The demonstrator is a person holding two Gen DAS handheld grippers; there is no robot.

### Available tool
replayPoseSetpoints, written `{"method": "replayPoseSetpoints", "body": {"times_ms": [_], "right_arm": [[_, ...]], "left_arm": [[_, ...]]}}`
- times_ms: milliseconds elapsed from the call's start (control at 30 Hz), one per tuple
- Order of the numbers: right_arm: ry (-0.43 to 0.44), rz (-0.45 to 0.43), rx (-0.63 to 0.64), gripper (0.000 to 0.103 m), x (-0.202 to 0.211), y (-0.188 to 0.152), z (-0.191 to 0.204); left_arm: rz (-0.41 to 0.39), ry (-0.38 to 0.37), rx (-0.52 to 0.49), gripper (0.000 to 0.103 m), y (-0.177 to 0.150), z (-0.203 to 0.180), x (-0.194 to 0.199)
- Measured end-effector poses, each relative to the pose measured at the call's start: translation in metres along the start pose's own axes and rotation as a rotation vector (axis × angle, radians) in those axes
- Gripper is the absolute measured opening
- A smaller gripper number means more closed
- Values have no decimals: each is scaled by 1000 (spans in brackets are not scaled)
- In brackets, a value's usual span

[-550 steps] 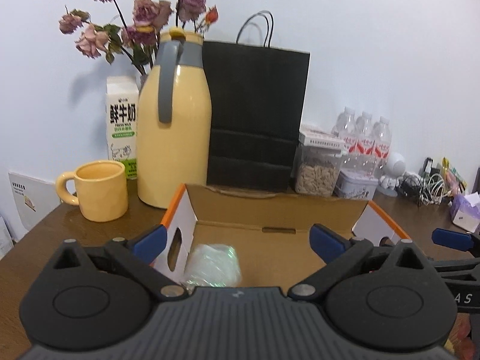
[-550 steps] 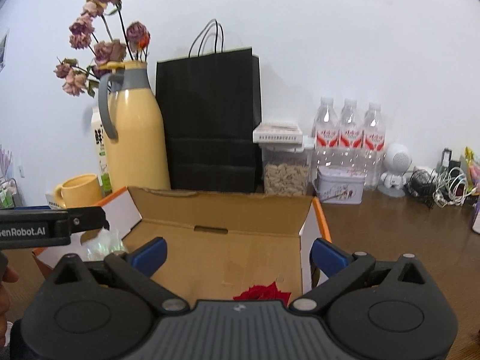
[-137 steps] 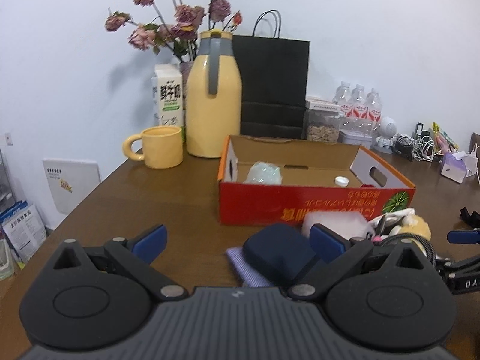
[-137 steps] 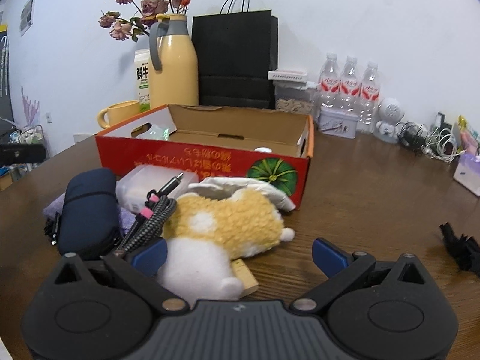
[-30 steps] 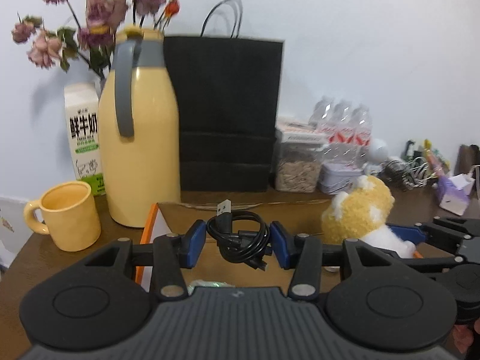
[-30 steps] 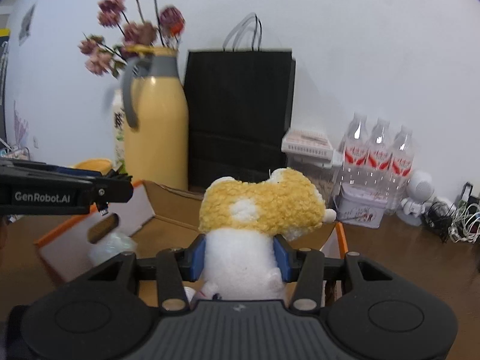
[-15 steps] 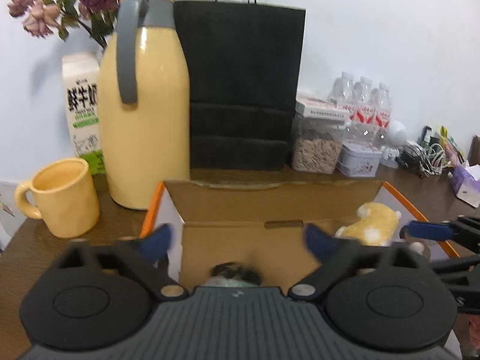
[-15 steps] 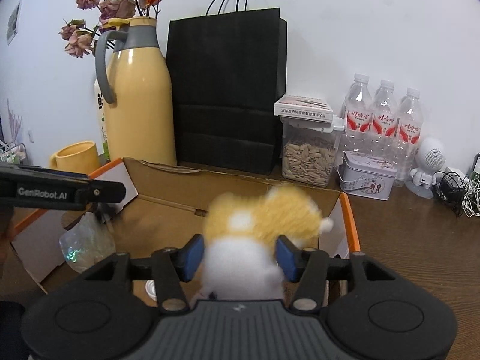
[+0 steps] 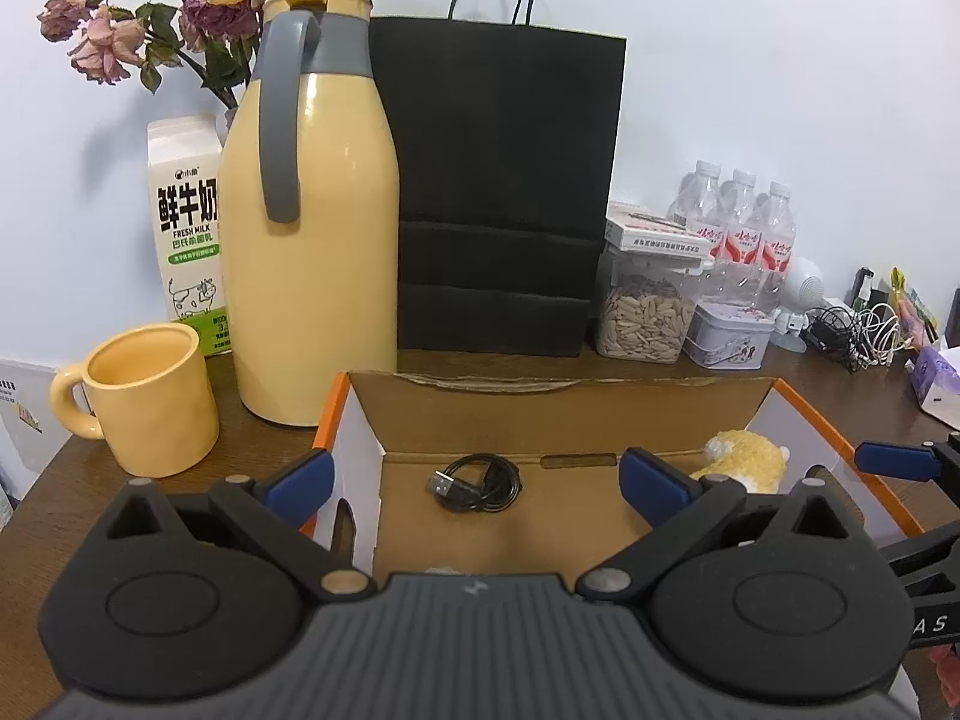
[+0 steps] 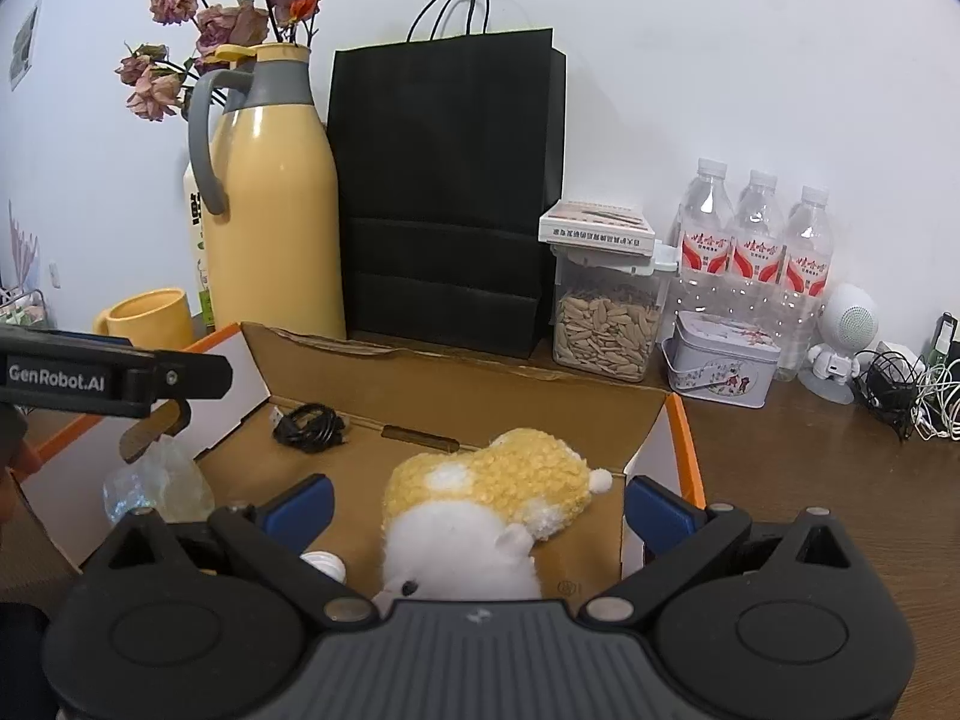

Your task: Organize objects

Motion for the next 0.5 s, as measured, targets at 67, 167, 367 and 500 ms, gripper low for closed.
{"method": "replayPoseSetpoints", "body": {"times_ms": [67,167,367,500], "right_arm": [[-3,-6,0,103,2,0,0],[-11,-20,0,103,8,2,-2],[-27,-53,7,103,24,3,-3],[-39,-76,15,103,36,0,-1]], "left_arm": [[-12,2,0,103,0,-1,4],[-35,2,-2,103,2,-3,12],[-84,7,-15,103,2,-8,33],[-114,3,-15,103,-1,-10,50]]}}
Point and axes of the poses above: each gripper's, at about its wrist camera, not at the fingertips, and x roughly against the way its jaws point, z to its left, y to its top, the point moved 7 cm from there along -x, roughly the way its jaws point, and after that the axes turned 15 degrees about z, right-handed, at the moved point
